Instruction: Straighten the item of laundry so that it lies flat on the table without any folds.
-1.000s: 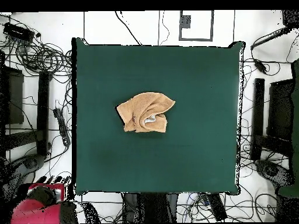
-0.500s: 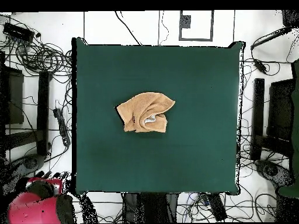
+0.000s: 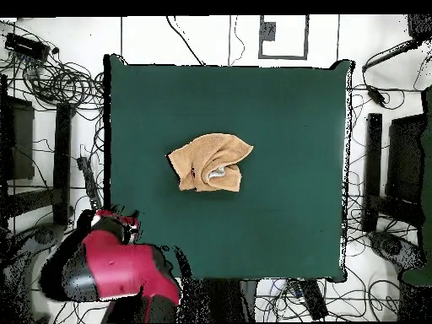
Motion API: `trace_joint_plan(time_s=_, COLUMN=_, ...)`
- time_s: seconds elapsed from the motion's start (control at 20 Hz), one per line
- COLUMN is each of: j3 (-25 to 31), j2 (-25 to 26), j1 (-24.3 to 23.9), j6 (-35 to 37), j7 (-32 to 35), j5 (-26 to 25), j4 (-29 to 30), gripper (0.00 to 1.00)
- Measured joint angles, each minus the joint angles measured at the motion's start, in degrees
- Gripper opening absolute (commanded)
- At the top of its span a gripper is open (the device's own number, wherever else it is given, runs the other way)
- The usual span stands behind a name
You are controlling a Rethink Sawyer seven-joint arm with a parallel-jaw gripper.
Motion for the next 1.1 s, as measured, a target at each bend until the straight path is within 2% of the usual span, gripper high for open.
trace_joint_plan(time_s=0.2, j3=1.12, j2=4.45, j1=-1.67, j6=-8.84, j7=0.00, j5=-0.99, j4=0.51, gripper=1.00)
trace_joint_plan(time_s=0.4, j3=3.39, j2=7.90, j1=-3.18, j6=-13.81, j7=0.00, j5=-3.07, j4=1.10, gripper=1.00)
trace_joint_plan(time_s=0.6, j3=4.61, j2=12.20, j1=-2.95, j6=-15.63, j7=0.00, j5=-4.11, j4=1.06, gripper=1.00)
trace_joint_plan(time_s=0.75, j3=3.57, j2=15.38, j1=-0.20, j6=-15.83, j7=0.00, j5=-4.04, j4=0.86, gripper=1.00)
trace_joint_plan(time_s=1.1, j3=3.15, j2=17.60, j1=2.29, j6=-15.84, j7=0.00, j5=-4.03, j4=0.82, gripper=1.00)
